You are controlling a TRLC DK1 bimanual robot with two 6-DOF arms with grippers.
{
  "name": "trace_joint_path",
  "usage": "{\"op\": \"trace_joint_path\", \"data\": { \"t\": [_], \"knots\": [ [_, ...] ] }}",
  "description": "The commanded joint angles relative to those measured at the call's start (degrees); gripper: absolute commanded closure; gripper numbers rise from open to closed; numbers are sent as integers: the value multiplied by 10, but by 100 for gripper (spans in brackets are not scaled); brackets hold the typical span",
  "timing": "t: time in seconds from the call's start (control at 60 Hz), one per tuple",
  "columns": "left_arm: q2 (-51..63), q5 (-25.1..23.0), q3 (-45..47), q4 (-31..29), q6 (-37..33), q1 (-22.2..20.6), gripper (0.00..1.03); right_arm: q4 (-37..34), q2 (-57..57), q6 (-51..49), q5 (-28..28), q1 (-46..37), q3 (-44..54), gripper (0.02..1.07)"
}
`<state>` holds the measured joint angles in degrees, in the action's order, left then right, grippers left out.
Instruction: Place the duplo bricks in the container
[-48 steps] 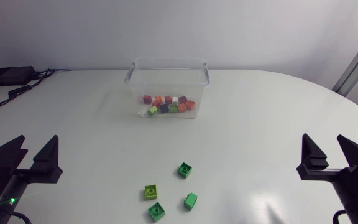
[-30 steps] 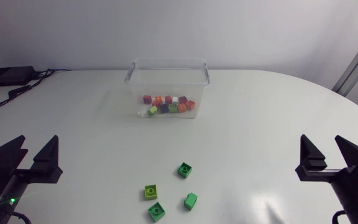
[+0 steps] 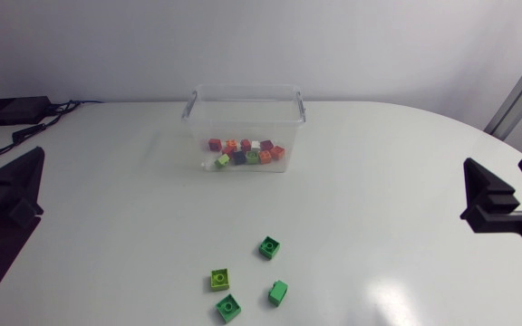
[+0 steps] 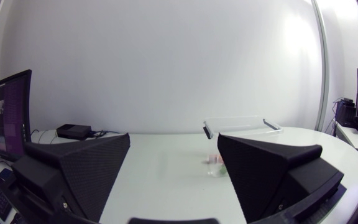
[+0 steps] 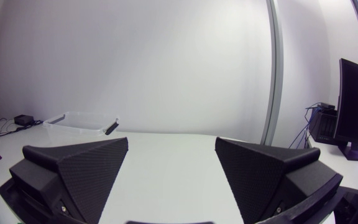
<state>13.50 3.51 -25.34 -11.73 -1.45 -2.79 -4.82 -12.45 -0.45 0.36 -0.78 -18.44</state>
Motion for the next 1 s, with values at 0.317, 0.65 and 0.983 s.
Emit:
{"op": "trace_joint_path", "data": {
  "t": [0.317, 0.65, 0.983],
  "knots": [
    [304, -3, -280, -242, -11, -84, 8, -223, -257, -6, -34, 9, -270, 6],
    [487, -5, -291, -356, -181, -174, 8, -376, -347, -44, -47, 83, -302, 6],
    [551, -88, -191, -297, -293, -286, 8, -386, -349, -56, -92, 191, -254, 7]
  ]
}}
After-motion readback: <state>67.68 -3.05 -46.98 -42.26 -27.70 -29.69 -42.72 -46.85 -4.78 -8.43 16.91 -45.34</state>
